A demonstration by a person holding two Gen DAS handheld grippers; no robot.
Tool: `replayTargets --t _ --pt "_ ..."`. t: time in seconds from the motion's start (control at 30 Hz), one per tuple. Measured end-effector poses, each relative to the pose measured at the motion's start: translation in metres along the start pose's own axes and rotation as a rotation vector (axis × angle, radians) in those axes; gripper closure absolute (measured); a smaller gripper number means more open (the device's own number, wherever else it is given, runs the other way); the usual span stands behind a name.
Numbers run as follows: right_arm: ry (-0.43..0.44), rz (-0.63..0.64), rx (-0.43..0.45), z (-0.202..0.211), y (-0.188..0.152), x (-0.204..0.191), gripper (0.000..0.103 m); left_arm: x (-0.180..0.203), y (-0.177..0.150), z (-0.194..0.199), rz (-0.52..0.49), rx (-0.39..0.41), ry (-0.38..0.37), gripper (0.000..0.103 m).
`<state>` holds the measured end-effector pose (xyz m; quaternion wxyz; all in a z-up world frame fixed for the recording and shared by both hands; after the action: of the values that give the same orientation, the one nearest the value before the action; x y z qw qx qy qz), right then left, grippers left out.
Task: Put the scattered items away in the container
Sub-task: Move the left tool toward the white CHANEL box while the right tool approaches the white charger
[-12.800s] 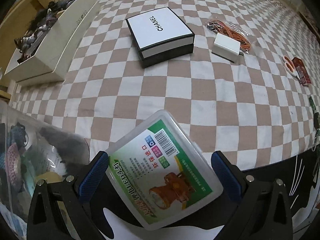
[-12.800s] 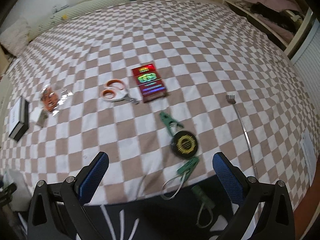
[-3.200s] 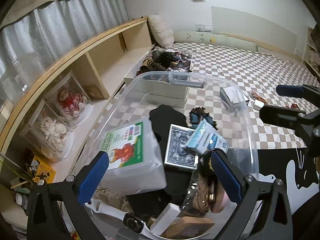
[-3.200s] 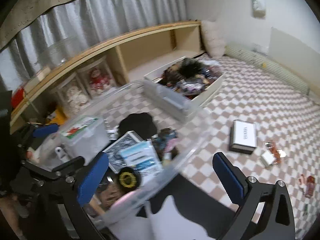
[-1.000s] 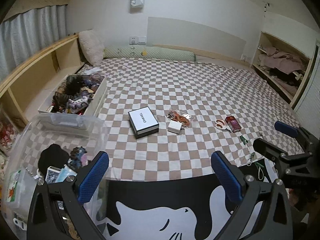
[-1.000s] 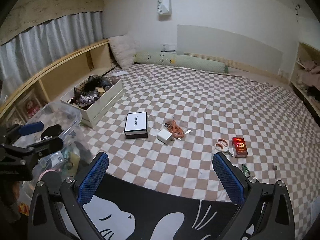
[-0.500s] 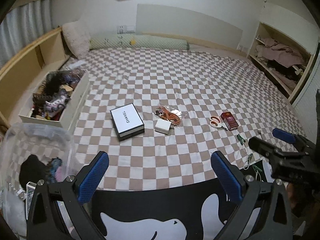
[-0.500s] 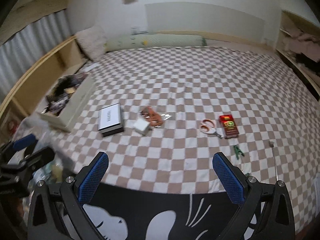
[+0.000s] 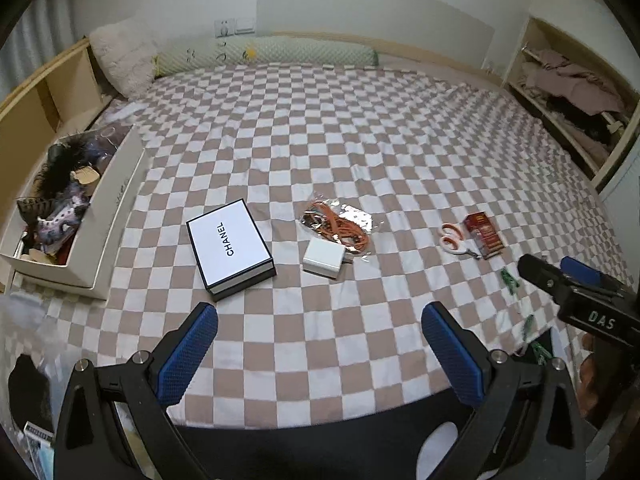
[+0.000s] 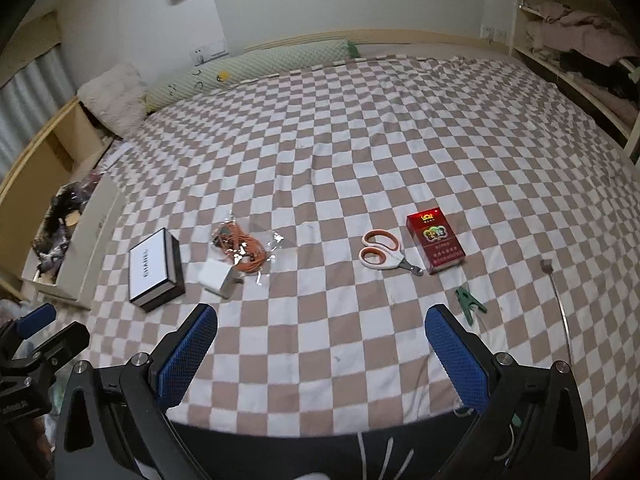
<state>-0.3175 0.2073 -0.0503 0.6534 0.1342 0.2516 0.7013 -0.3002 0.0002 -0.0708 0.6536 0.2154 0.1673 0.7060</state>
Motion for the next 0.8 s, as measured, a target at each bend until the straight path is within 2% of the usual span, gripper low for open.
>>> replayTargets --t 0.33,0.6,0.8 --pt "0.04 0.023 -0.069 -0.059 0.013 -0.014 0.0 -0.034 0.023 -0.074 0.108 -0.072 0.062 0.001" --pt "0.069 0.023 -0.111 -0.093 0.016 -0.027 0.0 -0.065 0.022 -0.128 0.241 -0.147 0.011 0.001" --pt "0.078 0.024 -0.152 -0.12 0.015 -0.04 0.0 -0.075 0.029 -0.148 0.266 -0.152 0.031 0.001"
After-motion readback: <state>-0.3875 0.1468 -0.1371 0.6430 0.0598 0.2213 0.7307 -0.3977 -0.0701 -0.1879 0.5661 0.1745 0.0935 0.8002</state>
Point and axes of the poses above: each gripper's, at about its wrist camera, not at the fingertips, and z roughly against the way its jaws point, x to its right, y to its top, the point moved 1 cm from there along -z, roughly the way its jaws point, and after that the axes turned 1 degree about -x, right-handed, at the moved point
